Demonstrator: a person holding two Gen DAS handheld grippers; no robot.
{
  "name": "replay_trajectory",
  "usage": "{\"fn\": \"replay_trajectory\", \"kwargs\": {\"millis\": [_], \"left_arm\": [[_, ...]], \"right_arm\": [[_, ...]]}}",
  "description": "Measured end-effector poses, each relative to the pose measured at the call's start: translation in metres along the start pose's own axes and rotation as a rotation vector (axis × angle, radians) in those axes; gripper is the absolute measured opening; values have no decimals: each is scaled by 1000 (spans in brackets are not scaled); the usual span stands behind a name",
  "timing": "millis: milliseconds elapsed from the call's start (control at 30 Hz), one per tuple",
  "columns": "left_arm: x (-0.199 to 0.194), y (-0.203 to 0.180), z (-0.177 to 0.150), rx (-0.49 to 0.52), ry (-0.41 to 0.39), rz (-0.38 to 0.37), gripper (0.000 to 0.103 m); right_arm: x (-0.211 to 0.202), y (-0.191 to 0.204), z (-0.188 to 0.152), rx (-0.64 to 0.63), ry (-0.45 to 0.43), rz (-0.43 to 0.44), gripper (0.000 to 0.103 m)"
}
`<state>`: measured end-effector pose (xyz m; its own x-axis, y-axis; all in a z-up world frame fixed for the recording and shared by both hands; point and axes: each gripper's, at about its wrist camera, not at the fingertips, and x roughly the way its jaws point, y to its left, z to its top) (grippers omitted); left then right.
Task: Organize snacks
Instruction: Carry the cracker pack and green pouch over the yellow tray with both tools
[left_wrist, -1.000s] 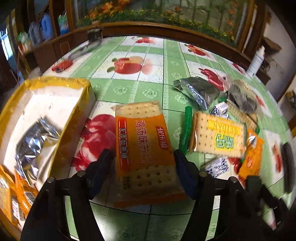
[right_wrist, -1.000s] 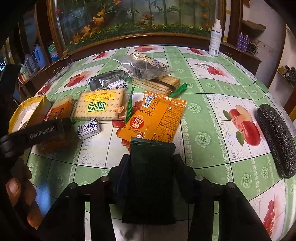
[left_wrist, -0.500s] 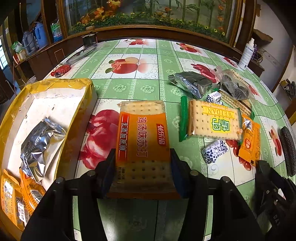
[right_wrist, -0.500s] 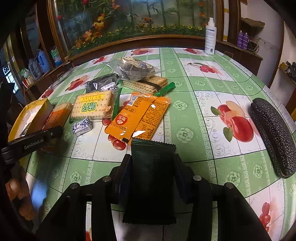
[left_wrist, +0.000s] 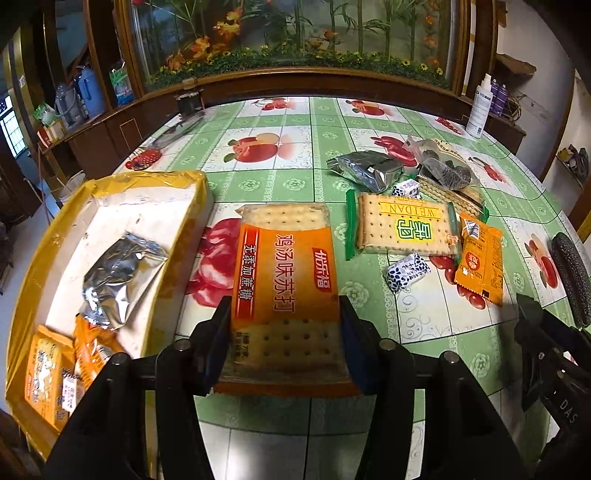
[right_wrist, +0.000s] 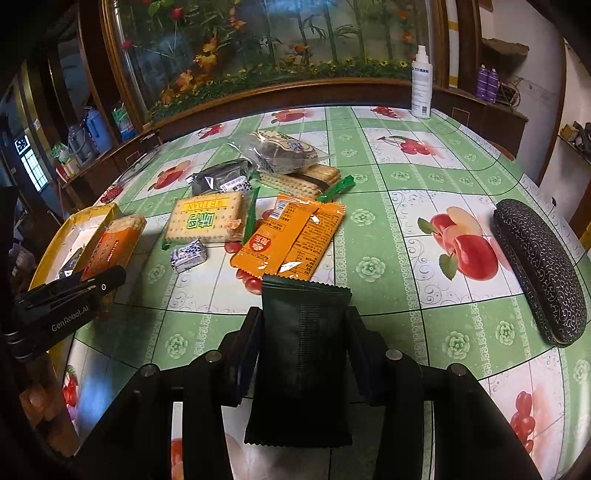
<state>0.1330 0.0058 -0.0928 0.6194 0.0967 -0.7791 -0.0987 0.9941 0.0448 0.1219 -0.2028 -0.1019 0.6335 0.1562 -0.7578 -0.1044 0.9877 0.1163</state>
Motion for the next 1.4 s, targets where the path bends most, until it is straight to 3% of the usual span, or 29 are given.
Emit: {"fn": "replay_trajectory", "kwargs": {"millis": [733,1400], "left_arm": [[-68,71,-21,-107,-97,115,53],[-86,145,-40,-227,-124,178,53]], "right_arm": [[-53,86,2,-143,-92,115,45],[-48,176,13,-291,-98,186,45]]}}
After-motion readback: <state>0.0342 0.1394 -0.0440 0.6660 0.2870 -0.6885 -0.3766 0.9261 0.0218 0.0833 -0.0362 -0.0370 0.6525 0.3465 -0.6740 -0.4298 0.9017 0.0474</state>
